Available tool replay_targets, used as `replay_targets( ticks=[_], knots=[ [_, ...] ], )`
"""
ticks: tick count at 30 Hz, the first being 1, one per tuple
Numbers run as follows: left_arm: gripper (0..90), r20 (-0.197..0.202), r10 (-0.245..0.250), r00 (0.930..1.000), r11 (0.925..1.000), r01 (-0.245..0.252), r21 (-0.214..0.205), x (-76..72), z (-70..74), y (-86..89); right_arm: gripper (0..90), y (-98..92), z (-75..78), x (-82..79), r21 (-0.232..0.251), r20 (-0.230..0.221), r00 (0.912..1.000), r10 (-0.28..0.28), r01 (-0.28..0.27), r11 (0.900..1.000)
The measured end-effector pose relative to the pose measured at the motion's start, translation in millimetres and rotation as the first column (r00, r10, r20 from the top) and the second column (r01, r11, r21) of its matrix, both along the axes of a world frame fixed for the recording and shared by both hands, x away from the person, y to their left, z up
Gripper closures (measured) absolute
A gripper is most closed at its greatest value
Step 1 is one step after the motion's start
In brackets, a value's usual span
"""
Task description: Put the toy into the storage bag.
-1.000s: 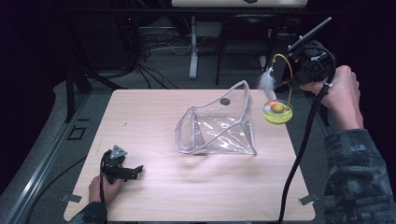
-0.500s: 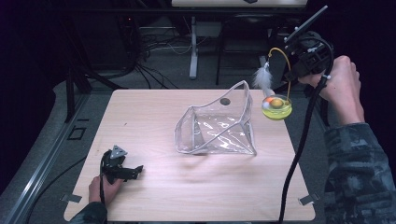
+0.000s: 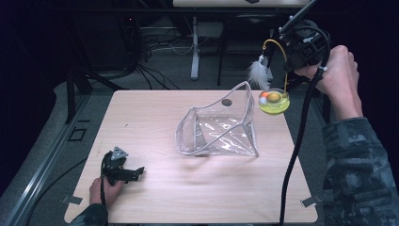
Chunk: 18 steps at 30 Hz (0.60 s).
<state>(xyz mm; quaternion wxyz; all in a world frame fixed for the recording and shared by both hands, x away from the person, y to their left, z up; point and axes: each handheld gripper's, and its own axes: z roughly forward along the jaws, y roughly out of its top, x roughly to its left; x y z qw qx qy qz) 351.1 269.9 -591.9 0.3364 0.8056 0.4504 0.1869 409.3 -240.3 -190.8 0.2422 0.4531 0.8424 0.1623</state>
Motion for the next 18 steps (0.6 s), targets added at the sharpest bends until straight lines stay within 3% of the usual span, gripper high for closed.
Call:
replay_targets(
  ticks=[18],
  knots=[
    [0.0,0.000,0.000,1.0000,1.0000,0.000,0.000,0.0,0.0,0.0,88.0,27.4,0.4,9.2,-0.002,0.003,0.9989,0.048,-0.048,0.9989]
  ],
)
